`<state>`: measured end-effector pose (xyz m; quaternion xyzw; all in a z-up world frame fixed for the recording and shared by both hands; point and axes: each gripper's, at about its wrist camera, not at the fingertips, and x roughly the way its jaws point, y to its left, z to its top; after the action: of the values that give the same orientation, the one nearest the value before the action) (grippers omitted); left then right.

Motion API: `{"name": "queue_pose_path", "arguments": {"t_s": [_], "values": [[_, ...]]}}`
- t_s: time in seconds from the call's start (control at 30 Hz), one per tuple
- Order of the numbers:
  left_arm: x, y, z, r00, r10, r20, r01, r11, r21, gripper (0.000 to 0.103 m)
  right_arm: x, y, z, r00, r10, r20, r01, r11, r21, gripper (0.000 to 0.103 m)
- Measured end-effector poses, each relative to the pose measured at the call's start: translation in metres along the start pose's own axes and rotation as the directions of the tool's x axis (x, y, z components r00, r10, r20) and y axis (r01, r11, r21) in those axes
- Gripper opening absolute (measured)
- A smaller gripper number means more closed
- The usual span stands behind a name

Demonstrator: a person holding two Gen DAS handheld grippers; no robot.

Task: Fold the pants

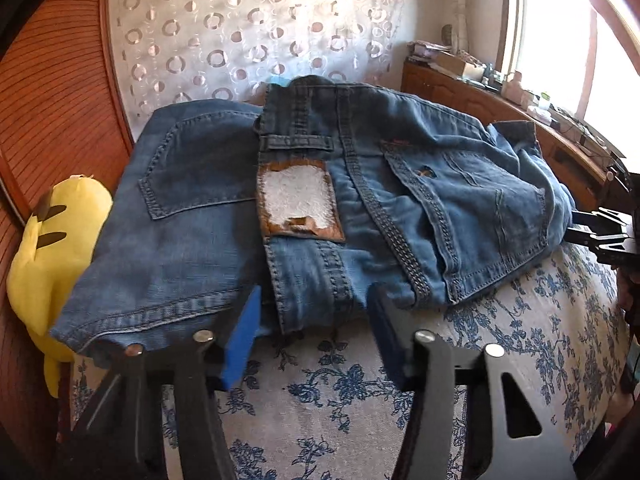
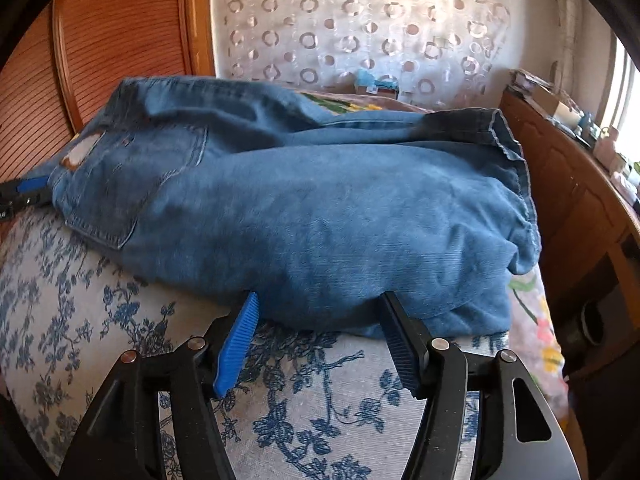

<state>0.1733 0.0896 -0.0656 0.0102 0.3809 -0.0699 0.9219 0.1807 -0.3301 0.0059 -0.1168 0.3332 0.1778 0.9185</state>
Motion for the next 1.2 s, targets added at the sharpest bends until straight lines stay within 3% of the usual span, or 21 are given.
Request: {"name": "queue_pose_path", "arguments": {"t_s": [0.23,0.37,0.47,0.5,0.53,0.63,0.87,1.2], "values": [[0.011,0.001,0.002,1.0,0.001,-0.031,-0.001,1.0,0.008,0.048,0.011,0.011,0.006,1.0,-0.008,-0.007,0.007,0.999,-0.039,0.064],[0.01,-0.002,0.004,1.0,0.008,-0.025,-0.007,1.0,0.028,0.041,0.023,0.023,0.011,0.999,-0.046,-0.004,0.046,0.996,-0.076,0.062],[0.008,-0.002,0.005,1.0,-0.012,-0.022,0.013,1.0,0.028,0.031,0.025,0.025,0.014,0.998,-0.06,0.007,0.06,0.994,-0.091,0.041],[0.007,-0.003,0.005,1.0,-0.016,-0.021,0.017,0.999,0.034,0.027,0.027,0.027,0.014,0.999,-0.052,0.003,0.052,0.994,-0.092,0.025],[0.007,-0.005,0.005,1.0,-0.017,-0.018,0.018,0.999,0.039,0.025,0.029,0.031,0.015,0.999,-0.049,0.002,0.049,0.994,-0.097,0.017],[0.0,-0.01,0.009,1.0,-0.017,0.011,0.017,0.999,0.05,0.019,0.023,0.032,0.017,0.999,-0.046,0.018,0.048,0.992,-0.121,0.005],[-0.036,-0.018,0.032,0.991,-0.014,0.13,0.008,0.999,0.047,0.018,-0.008,0.029,0.027,0.992,-0.055,0.114,0.066,0.993,-0.098,0.003],[-0.105,-0.025,0.045,0.963,-0.005,0.271,-0.01,0.998,0.054,0.017,-0.072,0.038,0.022,0.973,-0.069,0.218,0.087,0.993,-0.076,0.003]]}}
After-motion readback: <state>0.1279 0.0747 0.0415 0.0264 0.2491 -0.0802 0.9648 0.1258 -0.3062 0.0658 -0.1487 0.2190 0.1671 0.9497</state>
